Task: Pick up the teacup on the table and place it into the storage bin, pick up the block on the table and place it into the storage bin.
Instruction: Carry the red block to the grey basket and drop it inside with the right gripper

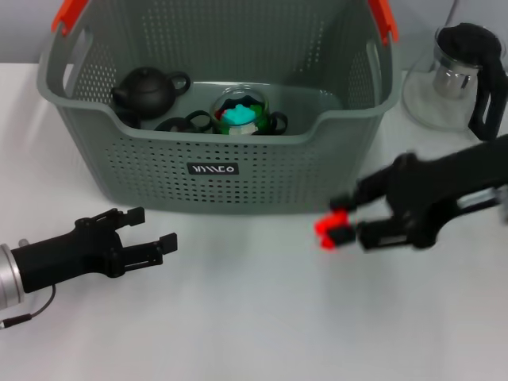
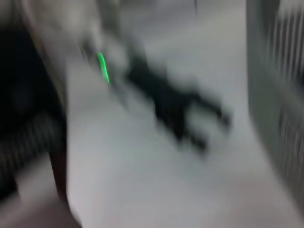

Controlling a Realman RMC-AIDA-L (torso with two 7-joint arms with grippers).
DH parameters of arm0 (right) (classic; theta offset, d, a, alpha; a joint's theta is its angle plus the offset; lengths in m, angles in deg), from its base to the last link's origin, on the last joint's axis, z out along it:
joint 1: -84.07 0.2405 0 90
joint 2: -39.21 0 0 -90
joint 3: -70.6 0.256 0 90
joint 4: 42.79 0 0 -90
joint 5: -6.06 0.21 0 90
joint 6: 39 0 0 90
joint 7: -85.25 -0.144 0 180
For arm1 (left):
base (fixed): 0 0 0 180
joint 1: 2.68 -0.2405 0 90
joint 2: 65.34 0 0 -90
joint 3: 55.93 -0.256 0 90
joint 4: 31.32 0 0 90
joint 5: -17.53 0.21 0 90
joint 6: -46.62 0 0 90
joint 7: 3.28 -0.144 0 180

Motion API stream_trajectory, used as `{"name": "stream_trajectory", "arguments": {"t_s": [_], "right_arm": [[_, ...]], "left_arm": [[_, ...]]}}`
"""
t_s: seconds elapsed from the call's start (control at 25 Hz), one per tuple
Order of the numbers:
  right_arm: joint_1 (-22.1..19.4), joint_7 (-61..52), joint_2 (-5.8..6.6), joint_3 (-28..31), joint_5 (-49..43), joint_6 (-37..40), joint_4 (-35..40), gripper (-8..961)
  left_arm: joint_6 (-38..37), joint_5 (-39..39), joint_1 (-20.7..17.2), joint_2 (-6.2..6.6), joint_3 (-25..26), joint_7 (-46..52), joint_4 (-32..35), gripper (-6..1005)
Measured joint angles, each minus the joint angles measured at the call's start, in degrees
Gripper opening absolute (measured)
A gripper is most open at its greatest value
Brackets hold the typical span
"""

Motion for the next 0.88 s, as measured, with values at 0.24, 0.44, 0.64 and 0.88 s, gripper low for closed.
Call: {"name": "stream_trajectory", "arguments": {"t_s": [0.24, 0.44, 0.64, 0.88], "right_arm": [[0.28, 11.43, 0.21, 16.33, 18.80, 6.91, -13.49, 409], [0.68, 15.01, 0.22, 19.79, 31.29, 1.82, -17.99, 410], [3.80, 9.04, 0.84, 18.93, 31.89, -15.10, -15.29, 411], [13.57, -4.24, 2.40, 11.65, 13.89, -27.22, -9.01, 410]], "left_arm": [[0.24, 0.00, 0.48, 0.04, -0.18, 0.45, 0.00, 926], [0.35, 0.00, 0.81, 0.18, -0.24, 0.84, 0.00, 925], [0.04, 0.00, 1.03, 0.26, -0.22, 1.08, 0.00, 925], [0.37, 0.00, 0.85, 0.20, -0.24, 1.55, 0.00, 925]]}}
